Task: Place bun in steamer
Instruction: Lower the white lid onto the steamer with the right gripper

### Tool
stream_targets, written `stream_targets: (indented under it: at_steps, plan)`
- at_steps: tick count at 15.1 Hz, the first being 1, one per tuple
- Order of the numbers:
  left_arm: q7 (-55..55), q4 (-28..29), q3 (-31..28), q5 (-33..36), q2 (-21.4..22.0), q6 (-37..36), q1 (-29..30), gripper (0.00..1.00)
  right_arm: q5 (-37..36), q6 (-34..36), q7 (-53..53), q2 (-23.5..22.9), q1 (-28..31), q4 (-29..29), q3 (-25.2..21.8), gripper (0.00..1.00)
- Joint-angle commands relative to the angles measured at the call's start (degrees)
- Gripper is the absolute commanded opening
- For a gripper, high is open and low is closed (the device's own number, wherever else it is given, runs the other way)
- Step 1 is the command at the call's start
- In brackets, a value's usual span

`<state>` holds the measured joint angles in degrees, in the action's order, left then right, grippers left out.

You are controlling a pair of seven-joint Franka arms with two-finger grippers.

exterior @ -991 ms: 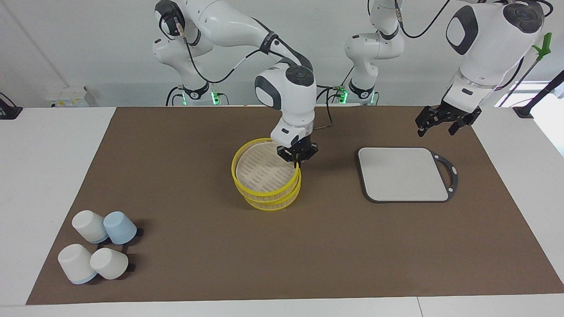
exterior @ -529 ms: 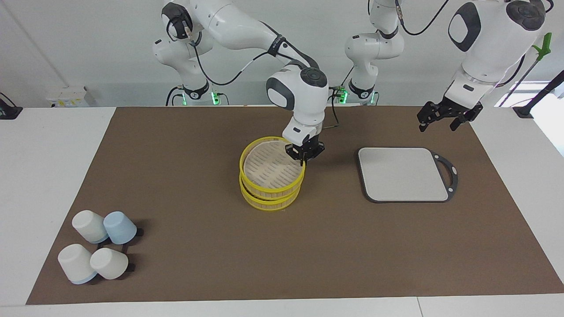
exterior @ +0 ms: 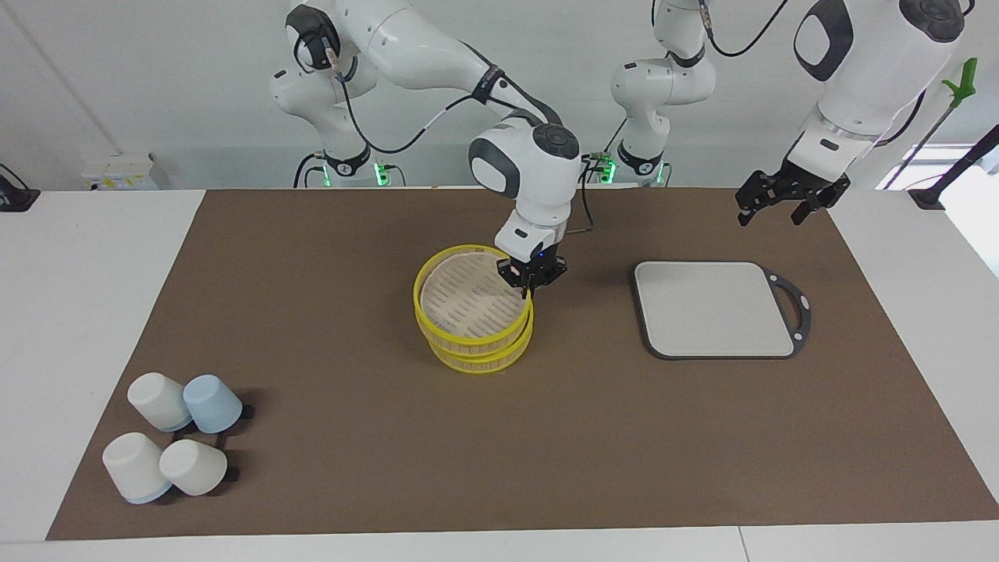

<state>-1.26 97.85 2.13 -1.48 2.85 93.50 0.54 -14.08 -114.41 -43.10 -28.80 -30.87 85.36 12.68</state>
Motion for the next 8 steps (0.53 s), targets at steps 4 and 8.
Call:
stream_targets:
  at_steps: [4,8]
  plan:
    - [-1.29,1.47,0.33,-1.16,1.19,0.89,0.60,1.00,-0.17,-0.81,0.22,-0.56,0.37,-1.42,0.60,0.10]
    - [-1.29,1.73,0.33,-1.16,1.28,1.16,0.43,1.00,0.45,-2.22,0.13,-0.65,0.46,-1.51,0.51,0.13]
